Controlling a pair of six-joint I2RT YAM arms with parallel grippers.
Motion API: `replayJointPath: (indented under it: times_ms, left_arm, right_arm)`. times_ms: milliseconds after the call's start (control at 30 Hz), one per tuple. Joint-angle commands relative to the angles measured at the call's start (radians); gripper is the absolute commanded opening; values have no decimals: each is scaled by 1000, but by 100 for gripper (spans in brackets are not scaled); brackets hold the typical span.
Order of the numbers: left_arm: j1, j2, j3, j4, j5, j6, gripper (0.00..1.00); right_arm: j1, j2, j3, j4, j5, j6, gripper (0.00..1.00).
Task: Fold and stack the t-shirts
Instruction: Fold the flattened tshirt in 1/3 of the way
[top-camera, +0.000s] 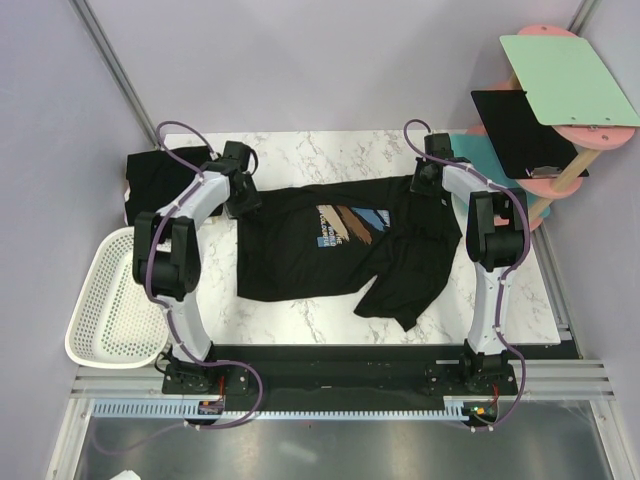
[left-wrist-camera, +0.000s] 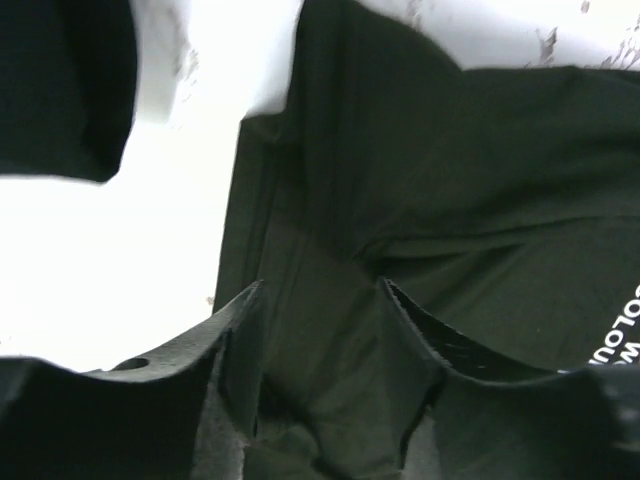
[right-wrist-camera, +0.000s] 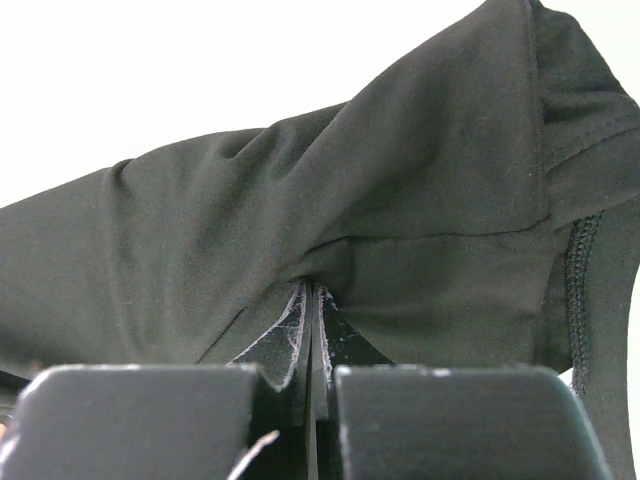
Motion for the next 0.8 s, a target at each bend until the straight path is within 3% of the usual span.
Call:
replayJointPath:
  times_ms: [0, 367, 767]
  left_arm:
    - [-2, -117, -89, 95, -40, -42, 57]
    - [-2, -97, -255, 325, 6, -102, 56]
    - [-3, -28, -199, 376, 23, -102, 52]
  right_arm:
    - [-4, 33, -5, -28, -11, -13, 0]
    - [-5, 36, -20, -10, -77, -9, 0]
    - [-4, 36, -28, -5, -98, -9, 0]
